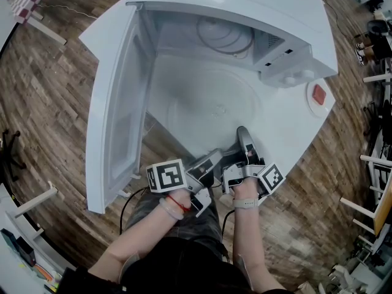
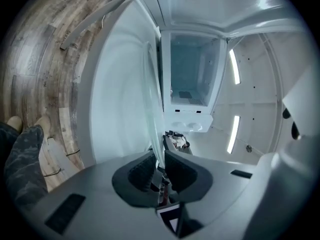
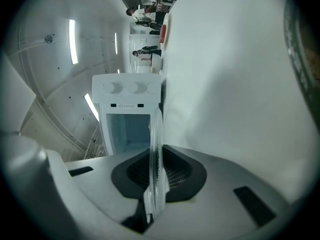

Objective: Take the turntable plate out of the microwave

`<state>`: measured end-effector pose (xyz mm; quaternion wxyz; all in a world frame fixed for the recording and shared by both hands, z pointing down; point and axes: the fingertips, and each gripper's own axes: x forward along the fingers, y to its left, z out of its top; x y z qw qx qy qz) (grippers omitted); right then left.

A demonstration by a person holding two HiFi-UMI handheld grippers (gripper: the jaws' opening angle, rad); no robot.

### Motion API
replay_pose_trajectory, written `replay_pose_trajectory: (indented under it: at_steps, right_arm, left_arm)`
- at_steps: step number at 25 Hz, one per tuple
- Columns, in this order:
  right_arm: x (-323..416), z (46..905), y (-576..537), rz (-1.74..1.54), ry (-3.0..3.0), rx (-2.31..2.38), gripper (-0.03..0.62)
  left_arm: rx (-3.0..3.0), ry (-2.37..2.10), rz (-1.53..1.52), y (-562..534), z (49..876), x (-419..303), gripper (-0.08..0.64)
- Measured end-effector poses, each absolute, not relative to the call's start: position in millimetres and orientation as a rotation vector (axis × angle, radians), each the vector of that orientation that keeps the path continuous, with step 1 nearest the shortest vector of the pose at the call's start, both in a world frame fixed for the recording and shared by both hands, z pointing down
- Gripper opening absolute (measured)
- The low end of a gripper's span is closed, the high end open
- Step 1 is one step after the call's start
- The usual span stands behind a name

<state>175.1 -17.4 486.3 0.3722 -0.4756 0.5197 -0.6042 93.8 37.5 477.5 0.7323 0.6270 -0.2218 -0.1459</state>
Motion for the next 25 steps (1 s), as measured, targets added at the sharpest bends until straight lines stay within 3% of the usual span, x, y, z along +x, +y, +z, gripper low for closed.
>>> replay_pose_trajectory:
  at_steps: [8, 14, 25]
  right_arm:
    - [169, 487, -15, -1.616, 1.385, -1.256, 0.045]
    - [160, 485, 1, -1.664, 1.476, -1.263, 0.098]
    - [133, 495, 40, -1.814, 1.463, -1.243, 0.095]
  left_arm:
    - [1.301, -0.511, -0.341, 38, 483, 91, 0.052]
    - [1.265, -0.529, -0.347, 37, 487, 86, 0.044]
    - [1.213, -0.556, -0.342, 38, 495, 85, 0.042]
